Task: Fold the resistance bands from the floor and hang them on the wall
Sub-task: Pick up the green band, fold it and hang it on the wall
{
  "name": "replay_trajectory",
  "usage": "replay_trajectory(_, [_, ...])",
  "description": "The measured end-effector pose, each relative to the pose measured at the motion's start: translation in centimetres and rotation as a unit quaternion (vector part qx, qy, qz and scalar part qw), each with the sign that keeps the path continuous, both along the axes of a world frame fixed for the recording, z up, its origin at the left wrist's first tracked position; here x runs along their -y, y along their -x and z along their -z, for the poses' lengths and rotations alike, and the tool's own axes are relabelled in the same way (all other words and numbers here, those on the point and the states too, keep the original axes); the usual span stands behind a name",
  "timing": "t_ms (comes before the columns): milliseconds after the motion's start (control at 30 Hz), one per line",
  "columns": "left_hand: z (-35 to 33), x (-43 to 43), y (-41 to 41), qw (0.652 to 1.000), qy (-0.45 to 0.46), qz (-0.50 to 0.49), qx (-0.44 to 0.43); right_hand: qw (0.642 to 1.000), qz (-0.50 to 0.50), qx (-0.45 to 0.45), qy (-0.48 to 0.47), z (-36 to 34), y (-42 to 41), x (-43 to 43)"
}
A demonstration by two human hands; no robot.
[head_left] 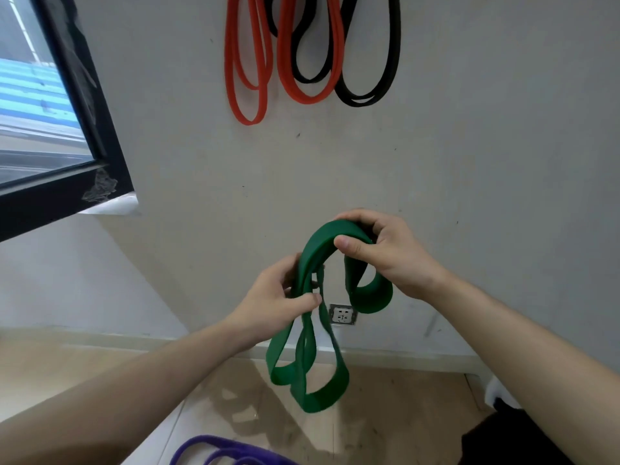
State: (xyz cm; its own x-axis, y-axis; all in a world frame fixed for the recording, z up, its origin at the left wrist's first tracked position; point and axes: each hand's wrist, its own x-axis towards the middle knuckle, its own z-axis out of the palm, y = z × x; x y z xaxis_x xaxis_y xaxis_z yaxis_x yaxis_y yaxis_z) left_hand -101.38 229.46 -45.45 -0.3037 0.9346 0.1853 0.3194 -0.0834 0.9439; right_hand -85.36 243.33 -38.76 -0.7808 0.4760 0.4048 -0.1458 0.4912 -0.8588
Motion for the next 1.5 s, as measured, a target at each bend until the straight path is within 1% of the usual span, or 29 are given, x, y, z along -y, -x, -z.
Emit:
replay_trajectory(133, [-0.8, 0.2, -0.4, 0.999, 0.021, 0.032, 0.006, 1.0, -0.02, -0.01, -0.007, -0.4, -0.1, 0.6])
replay_trajectory(233, [-1.0, 0.6, 0.4, 1.0, 0.006, 0.012, 0.009, 0.999, -0.005, -0.01, -0.036, -0.7, -0.5, 0.4])
replay_trajectory(333, [-1.2, 1.3, 1.3, 1.0, -0.006, -0.012, 0.014, 0.999, 0.005, -0.001, -0.033, -0.7, -1.0, -0.1])
replay_trajectory(467, [-1.8, 1.6, 1.9, 1.0, -0.01, -0.02, 0.017, 0.998, 0.028, 0.034, -0.049, -0.1, -1.4, -1.4])
replay_trajectory(533, [-2.4, 1.7, 2.0, 1.0, -0.009, -0.027, -0.002, 0.995, 0.031, 0.075, -0.057, 0.3, -1.7, -2.3])
replay_trajectory(633, [-2.8, 1.8, 2.0, 0.998, -0.008, -0.042, -0.05, 0.98, 0.004, 0.19, -0.065, 1.0, -2.3, -3.6])
replay_trajectory(733, [-2.8, 1.6, 1.9, 0.995, -0.012, -0.025, -0.092, 0.945, -0.058, 0.314, -0.066, 1.9, -2.2, -3.6])
replay_trajectory(800, [-3.0, 1.3, 1.3, 0.994, -0.012, -0.006, -0.112, 0.925, -0.086, 0.358, -0.094, 2.3, -1.5, -2.7])
replay_trajectory(833, [-3.1, 1.2, 1.1, 0.993, -0.012, 0.001, -0.12, 0.925, -0.092, 0.353, -0.108, 2.3, -1.0, -2.0])
replay_trajectory(900, [-3.3, 0.9, 0.7, 0.992, -0.016, 0.008, -0.128, 0.944, -0.096, 0.296, -0.112, 1.9, -0.1, -0.6])
replay_trajectory(967, [-3.4, 0.9, 0.6, 0.994, -0.016, 0.009, -0.111, 0.961, -0.107, 0.24, -0.086, 1.6, 0.6, 0.2])
replay_trajectory(1033, [-3.5, 1.1, 0.8, 0.996, -0.014, 0.003, -0.093, 0.968, -0.12, 0.215, -0.05, 1.7, 0.9, 0.7])
replay_trajectory(1133, [-3.8, 1.5, 1.2, 0.996, -0.007, 0.005, -0.084, 0.974, -0.111, 0.194, -0.037, 1.8, 1.1, 0.9])
replay_trajectory(1233, [-3.8, 1.7, 1.6, 0.996, 0.009, 0.0, -0.094, 0.98, -0.091, 0.174, -0.036, 1.3, 0.9, 0.7])
replay_trajectory(1333, [-3.6, 1.6, 1.7, 0.99, 0.032, 0.003, -0.134, 0.981, -0.085, 0.168, -0.04, 0.9, 0.5, 0.7])
replay_trajectory(1500, [-4.1, 1.3, 1.9, 0.979, 0.041, -0.009, -0.201, 0.979, -0.079, 0.176, -0.06, -0.1, -0.3, 0.3])
